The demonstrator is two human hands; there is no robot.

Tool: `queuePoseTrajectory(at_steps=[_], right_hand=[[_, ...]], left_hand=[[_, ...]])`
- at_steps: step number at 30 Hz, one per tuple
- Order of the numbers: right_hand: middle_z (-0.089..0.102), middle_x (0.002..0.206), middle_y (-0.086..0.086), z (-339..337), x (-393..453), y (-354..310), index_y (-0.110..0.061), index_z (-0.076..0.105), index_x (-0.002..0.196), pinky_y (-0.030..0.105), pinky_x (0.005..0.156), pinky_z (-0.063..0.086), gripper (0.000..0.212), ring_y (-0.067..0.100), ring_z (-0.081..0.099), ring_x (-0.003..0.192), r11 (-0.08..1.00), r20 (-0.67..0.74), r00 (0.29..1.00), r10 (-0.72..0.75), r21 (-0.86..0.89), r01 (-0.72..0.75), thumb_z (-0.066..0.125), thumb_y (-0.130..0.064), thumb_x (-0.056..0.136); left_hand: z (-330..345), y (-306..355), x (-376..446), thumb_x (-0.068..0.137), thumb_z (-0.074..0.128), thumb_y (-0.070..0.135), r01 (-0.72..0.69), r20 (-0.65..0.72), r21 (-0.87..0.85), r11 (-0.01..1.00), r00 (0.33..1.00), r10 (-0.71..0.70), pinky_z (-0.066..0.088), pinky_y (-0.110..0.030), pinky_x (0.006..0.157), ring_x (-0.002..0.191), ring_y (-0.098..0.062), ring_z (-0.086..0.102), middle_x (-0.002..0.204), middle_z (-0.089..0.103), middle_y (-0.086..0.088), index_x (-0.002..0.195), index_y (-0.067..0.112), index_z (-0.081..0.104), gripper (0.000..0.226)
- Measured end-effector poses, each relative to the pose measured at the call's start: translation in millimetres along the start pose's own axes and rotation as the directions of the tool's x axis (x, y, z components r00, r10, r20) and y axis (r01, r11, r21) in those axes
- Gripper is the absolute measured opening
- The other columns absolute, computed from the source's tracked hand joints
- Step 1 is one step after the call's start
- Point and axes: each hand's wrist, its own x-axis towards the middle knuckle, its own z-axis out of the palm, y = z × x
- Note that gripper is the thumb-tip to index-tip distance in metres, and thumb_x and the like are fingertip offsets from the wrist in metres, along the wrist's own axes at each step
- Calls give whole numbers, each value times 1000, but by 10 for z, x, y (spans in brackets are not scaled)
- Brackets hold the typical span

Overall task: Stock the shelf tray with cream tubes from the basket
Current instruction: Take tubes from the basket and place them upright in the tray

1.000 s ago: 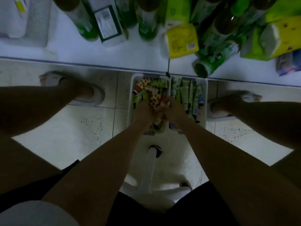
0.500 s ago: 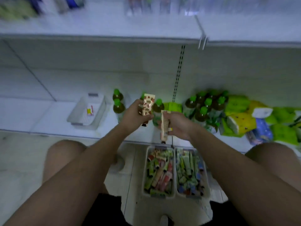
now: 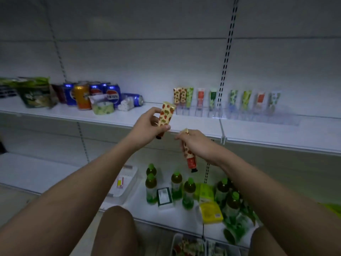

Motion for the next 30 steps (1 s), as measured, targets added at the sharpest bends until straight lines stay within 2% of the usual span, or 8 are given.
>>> queuePoseTrajectory(at_steps=[2, 6, 8, 10, 13, 16, 20, 30], right_hand=[[65, 79, 6, -140, 42, -218, -7, 54, 96, 32, 67, 43, 34, 18, 56, 69, 982, -26, 998, -60, -182, 55, 38, -37, 100], [71, 86, 4, -415, 228, -521, -12, 37, 117, 30, 68, 39, 32, 15, 59, 82, 957, -40, 995, -90, -280, 75, 29, -40, 103], [69, 90, 3, -541, 356, -635, -13, 44, 118, 31, 72, 41, 27, 16, 57, 85, 955, -53, 993, -104, -283, 85, 35, -34, 104], [63, 88, 1, -656, 484, -719, -13, 57, 108, 28, 69, 43, 19, 15, 55, 80, 964, -69, 989, -134, -241, 114, 45, -26, 101], [63, 82, -6, -806, 711, -751, -20, 67, 93, 20, 59, 38, 11, 6, 55, 73, 956, -117, 973, -200, -241, 167, 57, -22, 96], [68, 90, -4, -907, 1034, -693, -17, 72, 100, 20, 62, 43, 14, 10, 61, 83, 921, -168, 952, -255, -342, 186, 60, -22, 95], [68, 84, -2, -989, 1522, -591, -15, 69, 103, 14, 46, 44, 14, 8, 63, 65, 882, -186, 941, -282, -437, 178, 60, -20, 95], [62, 92, 9, -1097, 2602, -375, -13, 58, 96, 22, 57, 52, 9, 18, 65, 74, 876, -314, 895, -315, -460, 147, 50, -13, 100]], left_hand=[[-159, 181, 150, 80, 77, 22, 9, -31, 33, 999, 999, -8, 49, -16, 59, 69, -6, 67, 86, 69, -2, 115, 22, 51, 43], [-321, 405, 450, 76, 81, 25, 13, -53, 52, 999, 999, -10, 53, -29, 65, 68, -11, 65, 76, 67, 4, 104, 26, 50, 41], [-350, 451, 594, 75, 81, 28, 2, -52, 44, 999, 999, 0, 53, -23, 57, 64, -7, 68, 77, 70, 7, 94, 32, 49, 37], [-346, 447, 733, 76, 81, 29, -6, -58, 4, 1000, 998, 6, 52, -19, 53, 63, -5, 69, 76, 71, 8, 90, 34, 49, 35], [-298, 347, 948, 78, 79, 27, -7, -66, -63, 998, 998, 2, 55, -20, 56, 66, -4, 69, 74, 71, 10, 91, 35, 51, 31], [-230, 139, 1188, 78, 79, 24, 4, -82, -127, 992, 997, -15, 57, -25, 62, 71, -6, 71, 78, 73, 8, 94, 32, 55, 29], [-116, -224, 1540, 75, 82, 21, 24, -123, -188, 982, 991, -48, 60, -32, 68, 74, -15, 72, 79, 75, 2, 97, 24, 61, 31], [176, -767, 2258, 75, 81, 13, -28, -189, -389, 921, 981, -50, 57, -22, 59, 72, -14, 73, 81, 76, 2, 100, 24, 64, 33]])
